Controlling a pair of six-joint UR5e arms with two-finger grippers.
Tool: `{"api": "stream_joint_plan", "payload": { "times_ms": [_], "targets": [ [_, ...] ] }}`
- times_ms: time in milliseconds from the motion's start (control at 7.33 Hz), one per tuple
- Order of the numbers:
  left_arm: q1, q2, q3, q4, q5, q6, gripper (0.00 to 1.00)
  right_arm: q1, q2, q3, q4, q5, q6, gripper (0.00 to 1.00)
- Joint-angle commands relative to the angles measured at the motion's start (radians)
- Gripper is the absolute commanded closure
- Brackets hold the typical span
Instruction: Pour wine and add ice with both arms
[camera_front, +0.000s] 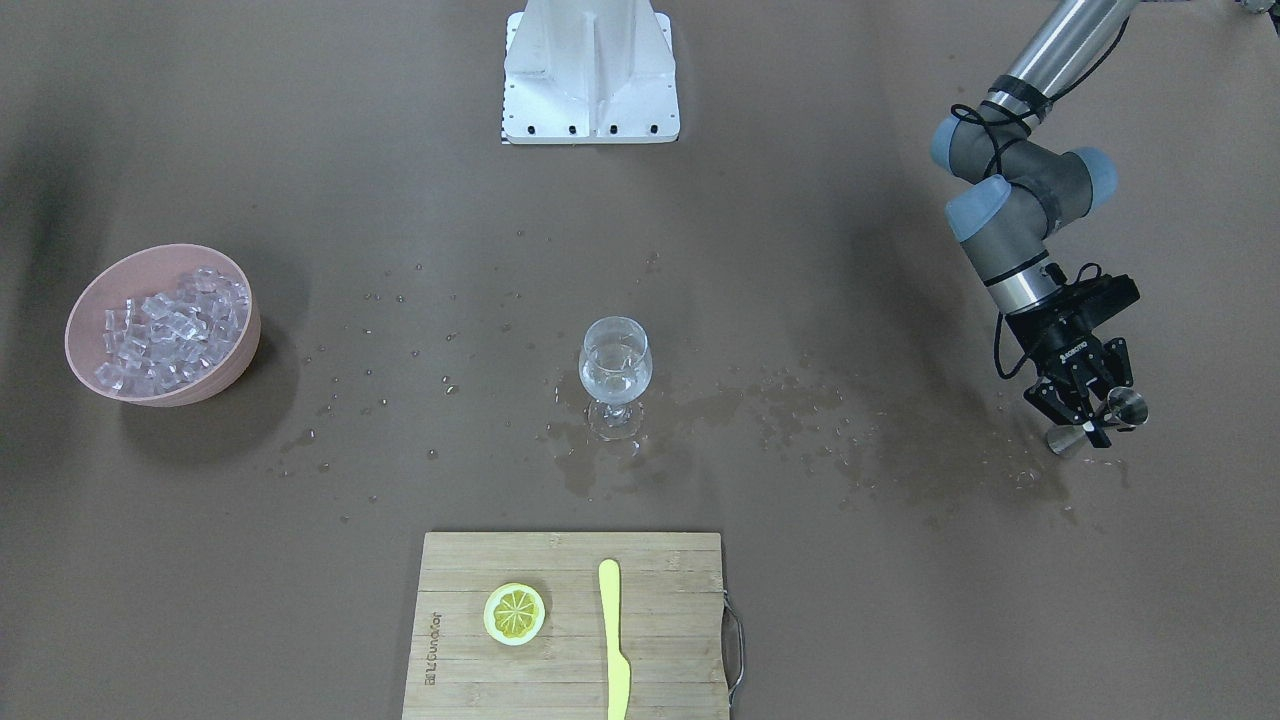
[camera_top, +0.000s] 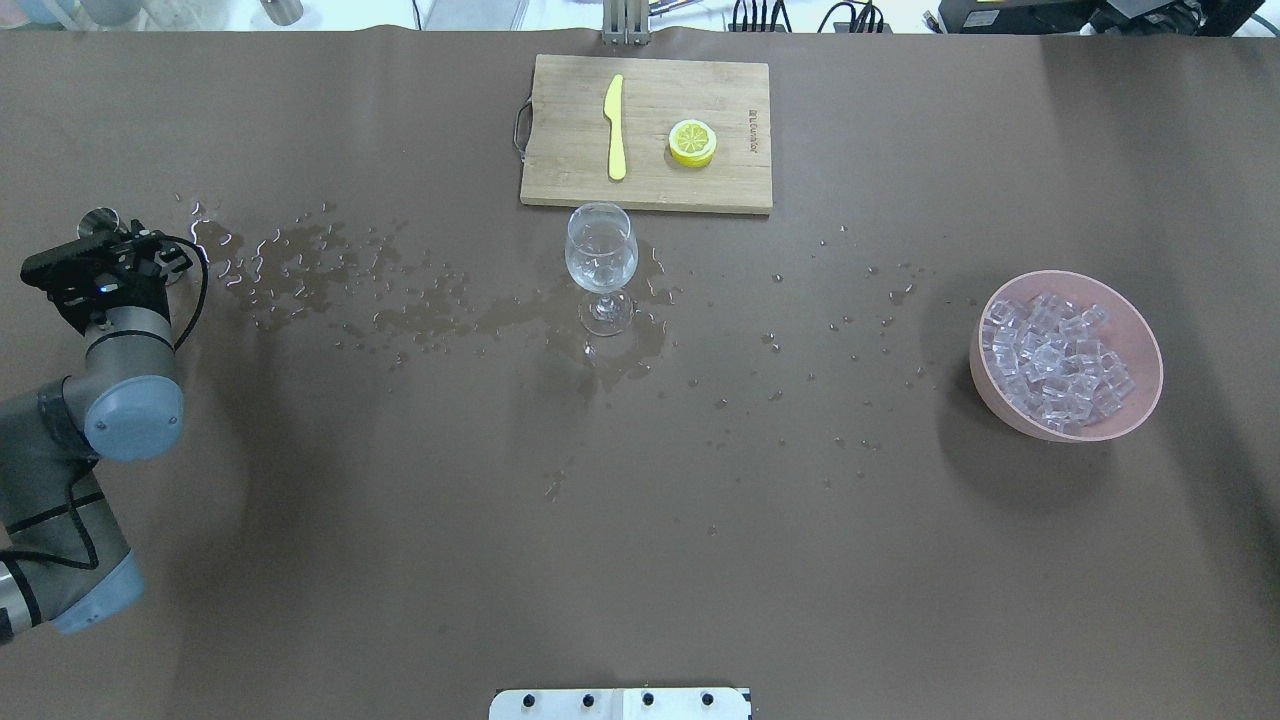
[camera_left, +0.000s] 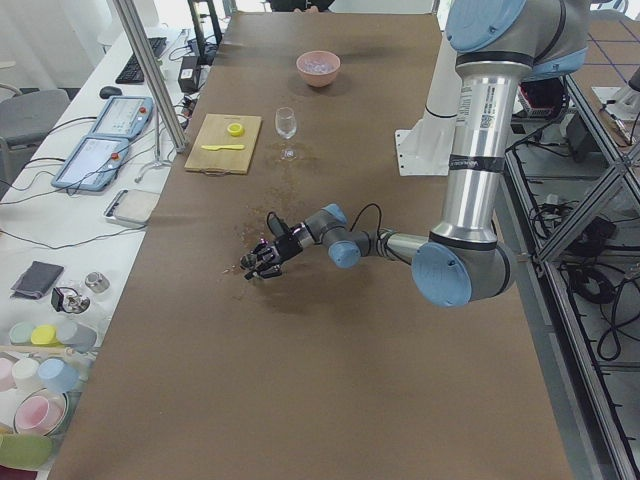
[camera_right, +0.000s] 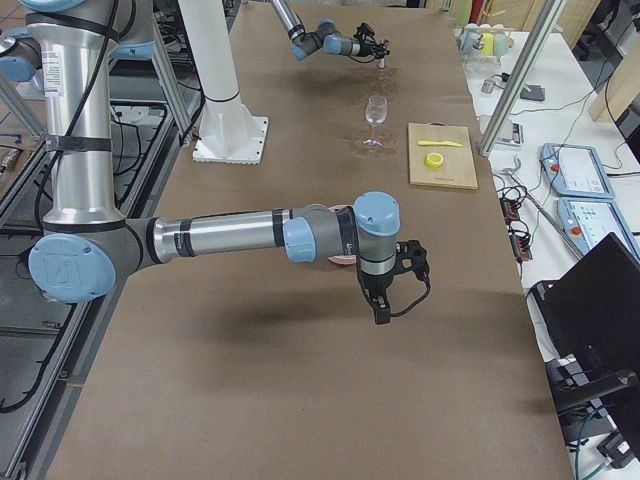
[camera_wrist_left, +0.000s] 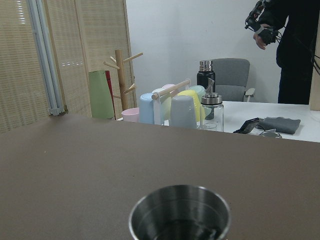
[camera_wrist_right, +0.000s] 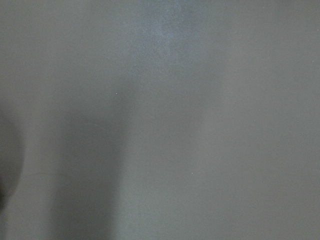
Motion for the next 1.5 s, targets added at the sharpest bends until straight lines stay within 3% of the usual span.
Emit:
{"api": "stream_joint_plan", "payload": {
  "times_ms": [0,545,682,818,955,1364],
  "targets": [
    [0.003,-0.017,0.014,-0.001,0.0,0.0,0.55,-0.001,0.0,0.0,0.0,0.0,0.0,0.0],
    [0.003,-0.04,0.042,-0.001,-0.002,0.0,0.55,-0.001,0.0,-0.003,0.0,0.0,0.0,0.0],
    [0.003,-0.038,0.042,-0.001,0.0,0.0,0.6,-0.001,0.0,-0.003,0.0,0.0,0.0,0.0],
    [0.003,-0.035,0.042,-0.004,0.0,-0.001,0.77,-0.001,0.0,-0.003,0.0,0.0,0.0,0.0],
    [0.005,-0.029,0.04,-0.03,0.0,0.003,1.0,-0.001,0.0,-0.003,0.0,0.0,0.0,0.0],
    [0.002,-0.022,-0.016,-0.093,0.001,0.014,1.0,-0.001,0.0,-0.002,-0.001,0.002,0.0,0.0]
  ]
}}
